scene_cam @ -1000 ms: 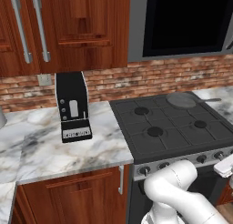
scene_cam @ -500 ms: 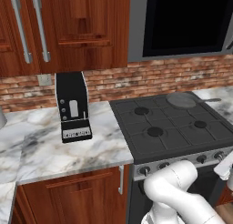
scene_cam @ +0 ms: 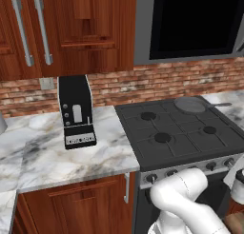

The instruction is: Turn on the rear right burner of the stove.

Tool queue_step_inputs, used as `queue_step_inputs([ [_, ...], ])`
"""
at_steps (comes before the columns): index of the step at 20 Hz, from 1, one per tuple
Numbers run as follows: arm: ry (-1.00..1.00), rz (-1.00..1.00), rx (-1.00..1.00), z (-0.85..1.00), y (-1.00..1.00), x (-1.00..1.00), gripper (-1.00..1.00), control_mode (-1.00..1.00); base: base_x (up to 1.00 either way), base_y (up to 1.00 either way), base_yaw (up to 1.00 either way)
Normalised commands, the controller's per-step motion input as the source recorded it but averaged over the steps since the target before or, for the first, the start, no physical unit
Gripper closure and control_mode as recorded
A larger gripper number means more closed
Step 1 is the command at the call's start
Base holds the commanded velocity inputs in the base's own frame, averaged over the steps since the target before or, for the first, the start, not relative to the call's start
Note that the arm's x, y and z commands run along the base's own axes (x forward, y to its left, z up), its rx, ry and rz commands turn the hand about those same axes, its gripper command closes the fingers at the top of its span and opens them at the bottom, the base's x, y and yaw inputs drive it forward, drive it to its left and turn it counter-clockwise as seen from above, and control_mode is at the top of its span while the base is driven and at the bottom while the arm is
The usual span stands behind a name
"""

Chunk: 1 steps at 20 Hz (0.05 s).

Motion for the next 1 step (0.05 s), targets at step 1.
queue_step_inputs([
  [1,0.0,0.0,-0.33,-0.2,-0.06,0.0,1.0,-1.0,0.0,0.0,0.0],
])
